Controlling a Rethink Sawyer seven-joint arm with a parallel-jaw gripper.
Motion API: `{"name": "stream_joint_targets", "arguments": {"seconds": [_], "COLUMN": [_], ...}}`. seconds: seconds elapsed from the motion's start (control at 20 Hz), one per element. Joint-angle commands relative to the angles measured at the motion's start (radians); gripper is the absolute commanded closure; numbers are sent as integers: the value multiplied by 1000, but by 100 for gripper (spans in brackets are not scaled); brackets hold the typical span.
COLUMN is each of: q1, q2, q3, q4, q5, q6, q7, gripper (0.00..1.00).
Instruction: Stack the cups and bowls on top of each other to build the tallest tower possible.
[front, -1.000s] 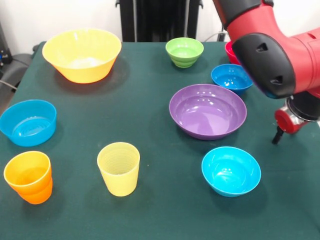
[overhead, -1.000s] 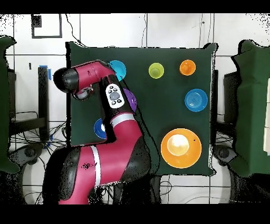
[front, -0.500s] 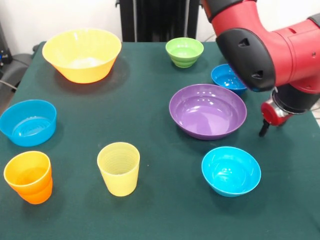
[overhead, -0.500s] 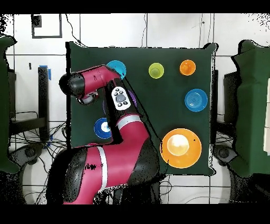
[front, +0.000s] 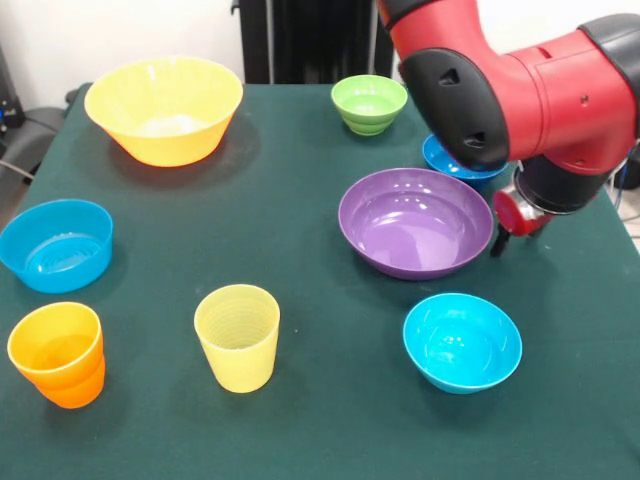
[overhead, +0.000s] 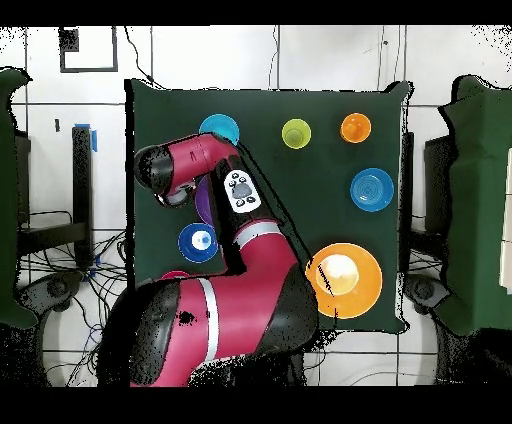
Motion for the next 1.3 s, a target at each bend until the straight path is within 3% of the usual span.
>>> {"name": "stream_joint_targets", "arguments": {"seconds": [0.05, 0.35, 1.3], "q1": [-37, -50, -32], "q2": [10, -26, 30], "q3": [-20, -13, -12], "q4": [90, 143, 144], "q5": [-69, -55, -68], "q6": [-74, -77, -147], "q7": [-83, -69, -16], "gripper": [0, 0, 0]}}
